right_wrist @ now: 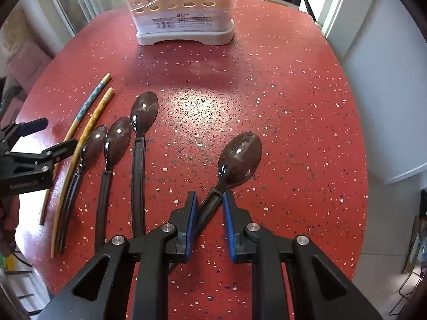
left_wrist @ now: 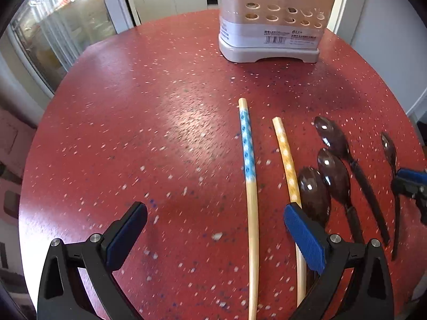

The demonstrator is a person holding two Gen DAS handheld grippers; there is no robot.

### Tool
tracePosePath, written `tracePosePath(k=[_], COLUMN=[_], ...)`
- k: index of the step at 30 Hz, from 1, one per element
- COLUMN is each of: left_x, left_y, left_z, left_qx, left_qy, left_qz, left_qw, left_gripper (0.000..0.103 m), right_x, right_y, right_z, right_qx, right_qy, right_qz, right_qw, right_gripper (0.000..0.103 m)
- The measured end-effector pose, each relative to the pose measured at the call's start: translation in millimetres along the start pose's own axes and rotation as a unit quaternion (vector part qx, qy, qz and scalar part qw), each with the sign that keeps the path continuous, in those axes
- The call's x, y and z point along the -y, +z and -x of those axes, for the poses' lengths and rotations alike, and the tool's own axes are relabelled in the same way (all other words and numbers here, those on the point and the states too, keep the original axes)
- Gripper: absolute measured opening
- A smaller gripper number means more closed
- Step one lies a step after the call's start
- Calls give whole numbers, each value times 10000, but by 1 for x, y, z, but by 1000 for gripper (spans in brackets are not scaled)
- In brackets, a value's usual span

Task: Organize utensils
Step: 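Grasp a dark brown spoon by its handle with the right tool while the left tool grasps a blue-patterned chopstick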

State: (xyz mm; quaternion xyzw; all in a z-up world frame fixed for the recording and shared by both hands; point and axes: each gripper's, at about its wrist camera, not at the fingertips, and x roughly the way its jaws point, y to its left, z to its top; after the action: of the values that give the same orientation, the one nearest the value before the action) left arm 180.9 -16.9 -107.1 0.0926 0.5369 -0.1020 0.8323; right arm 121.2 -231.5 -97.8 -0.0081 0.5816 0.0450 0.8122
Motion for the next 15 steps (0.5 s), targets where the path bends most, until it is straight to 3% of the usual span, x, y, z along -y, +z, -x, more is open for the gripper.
tracePosePath(k=[6,10,15], left_x=[9,13,16], left_y=[3,6,15], left_z=[5,5,4], left_qx=[-105,-136,-195], left_qy=[161,145,172], left_qz=[-207,-256,-425], left_qw=[9996,9995,9988], left_gripper=[103,103,103], right_x=[18,32,26], right_y=[11,22,39], right_z=[-2,-10,-21], right_qx=[-426,-711,-877], right_qy=[215,429,200], right_qz=[-740,-1355,-1406], right_qw=[9961,9873,9860], right_gripper=[30,32,34])
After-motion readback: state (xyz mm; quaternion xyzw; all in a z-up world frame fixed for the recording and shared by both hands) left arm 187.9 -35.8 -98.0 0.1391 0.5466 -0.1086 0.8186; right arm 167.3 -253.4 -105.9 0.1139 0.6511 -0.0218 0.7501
